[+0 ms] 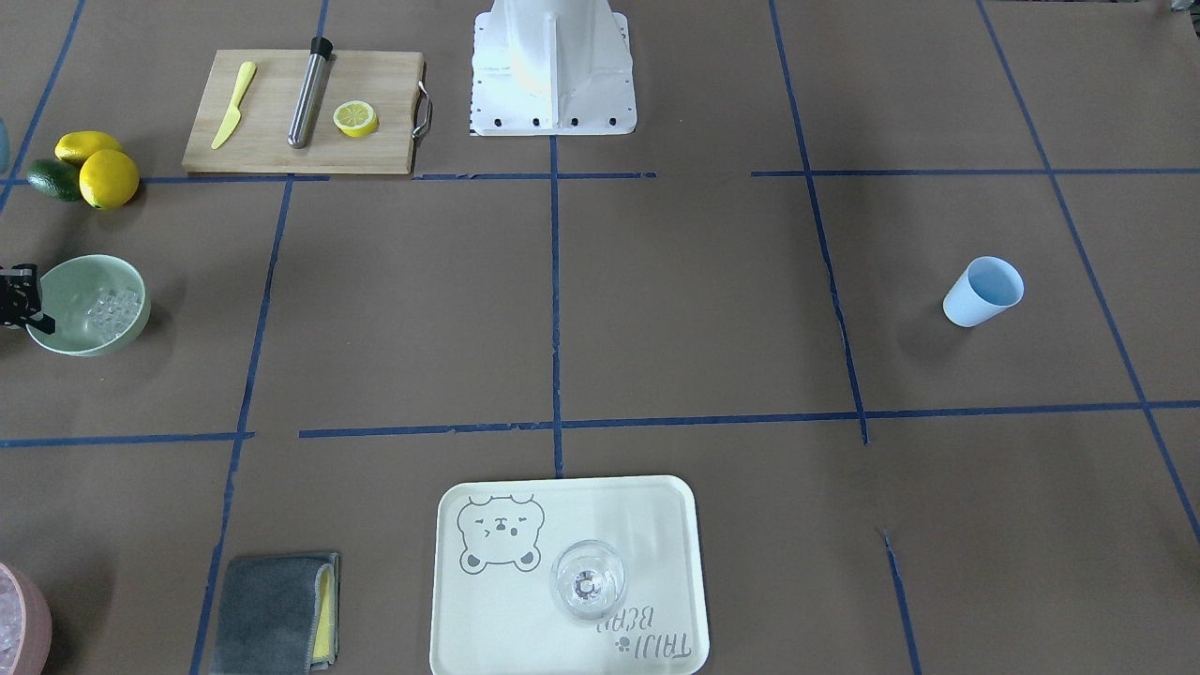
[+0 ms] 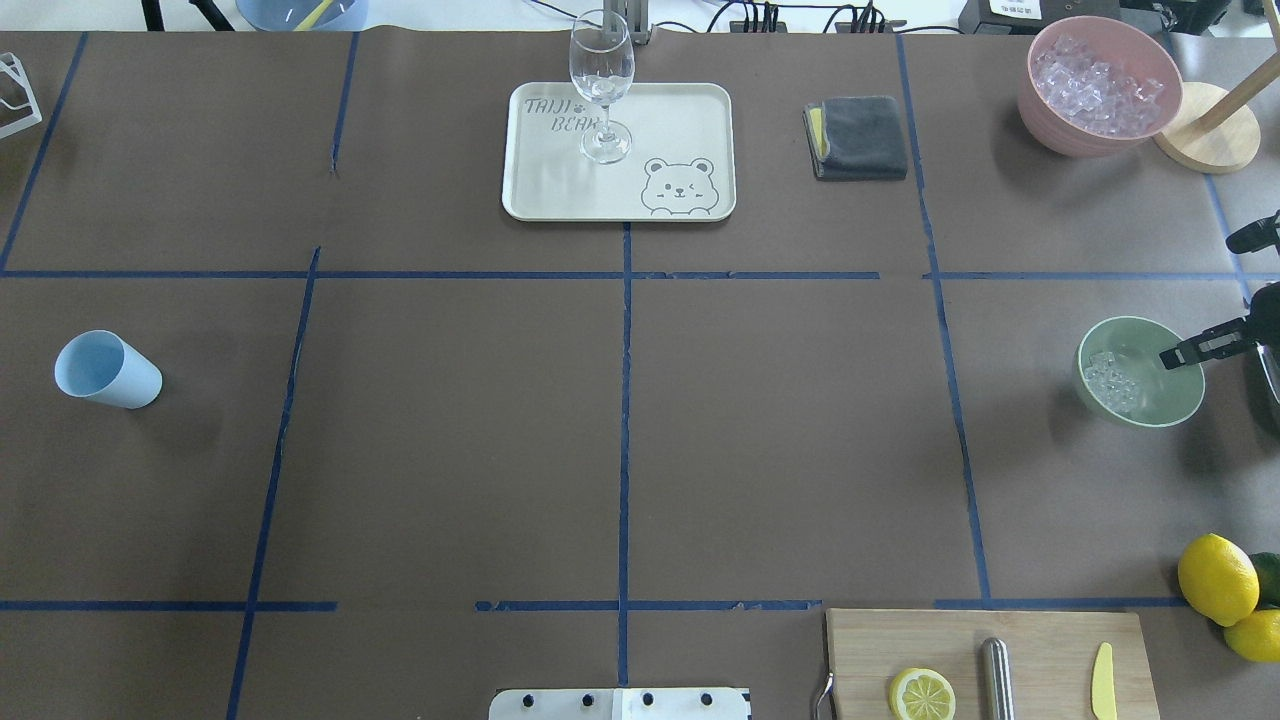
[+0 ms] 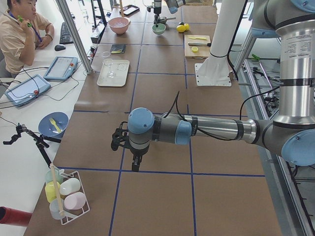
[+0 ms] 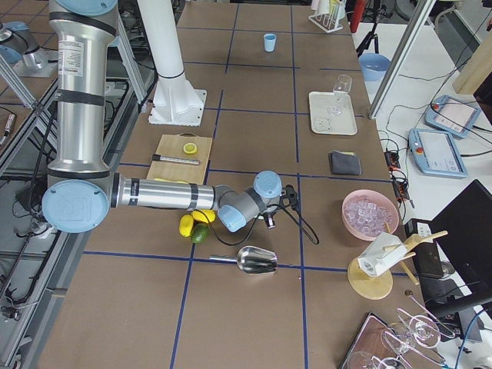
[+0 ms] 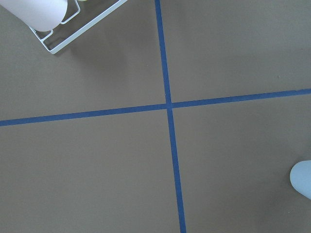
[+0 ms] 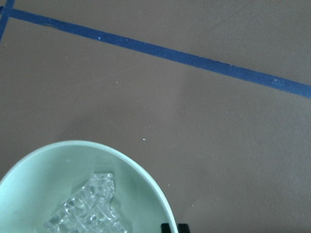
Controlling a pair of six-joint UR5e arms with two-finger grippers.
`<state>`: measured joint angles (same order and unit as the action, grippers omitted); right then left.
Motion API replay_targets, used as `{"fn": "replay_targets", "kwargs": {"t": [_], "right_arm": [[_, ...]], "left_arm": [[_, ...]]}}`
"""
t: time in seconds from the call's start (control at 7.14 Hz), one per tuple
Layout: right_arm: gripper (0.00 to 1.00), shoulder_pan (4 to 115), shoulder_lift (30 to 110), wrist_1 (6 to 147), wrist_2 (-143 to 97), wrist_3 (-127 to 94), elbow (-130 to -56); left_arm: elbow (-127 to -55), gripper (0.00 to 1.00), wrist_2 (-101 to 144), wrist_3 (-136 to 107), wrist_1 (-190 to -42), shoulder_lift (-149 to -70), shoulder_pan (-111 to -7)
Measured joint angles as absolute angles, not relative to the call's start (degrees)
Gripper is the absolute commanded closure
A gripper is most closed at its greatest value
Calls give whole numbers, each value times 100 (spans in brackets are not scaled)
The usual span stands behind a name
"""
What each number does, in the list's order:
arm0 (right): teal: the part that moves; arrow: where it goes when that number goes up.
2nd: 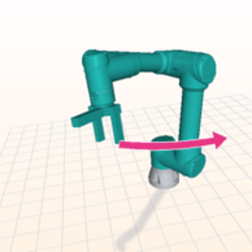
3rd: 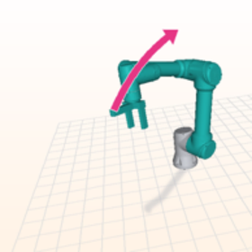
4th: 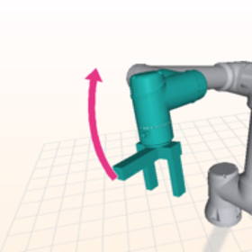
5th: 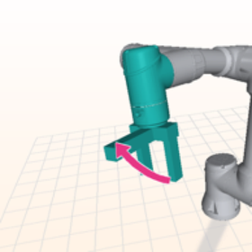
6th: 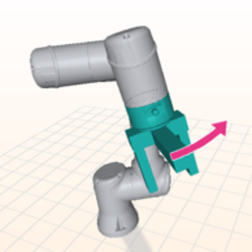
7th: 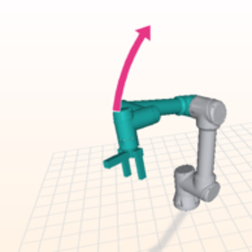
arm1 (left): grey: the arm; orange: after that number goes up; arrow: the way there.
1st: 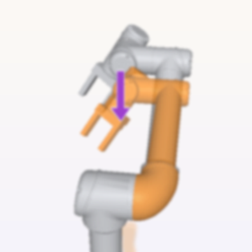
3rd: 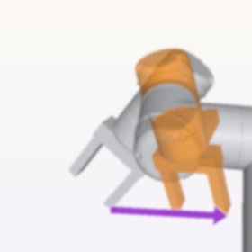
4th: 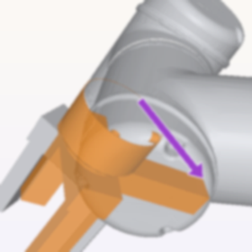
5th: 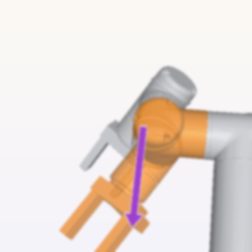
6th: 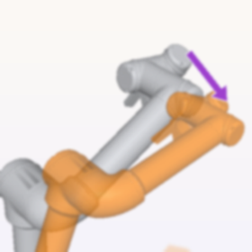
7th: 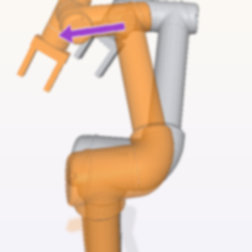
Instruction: Pour ice into bowl
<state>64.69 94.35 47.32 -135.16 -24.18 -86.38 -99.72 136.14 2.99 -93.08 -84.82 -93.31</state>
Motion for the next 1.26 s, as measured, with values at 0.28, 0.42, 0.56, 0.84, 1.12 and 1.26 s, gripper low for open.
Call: {"fn": "replay_targets", "kwargs": {"t": [0.28, 0.42, 0.56, 0.84, 1.12, 1.26], "right_arm": [[0, 6464, 9366, 4723, -13508, -2488, -8679], [0, 6531, 9361, 4742, -13525, -2540, -8745], [0, 6703, 9388, 4792, -13542, -2547, -8864], [0, 7071, 9460, 5138, -13536, -2284, -9074], [0, 7596, 9477, 6083, -13513, -1279, -9278], [0, 8018, 9487, 6841, -13508, -559, -9461]], "left_arm": [[-9939, 0, 13614, 299, -9310, -8482, -9327], [-9932, 0, 13614, 301, -9316, -8483, -9326], [-9928, 0, 13614, 303, -9329, -8485, -9323], [-9920, 0, 13612, 308, -9376, -8483, -9315], [-9916, 0, 13607, 317, -9393, -8482, -9309], [-9914, 0, 13606, 321, -9393, -8481, -9309]]}}
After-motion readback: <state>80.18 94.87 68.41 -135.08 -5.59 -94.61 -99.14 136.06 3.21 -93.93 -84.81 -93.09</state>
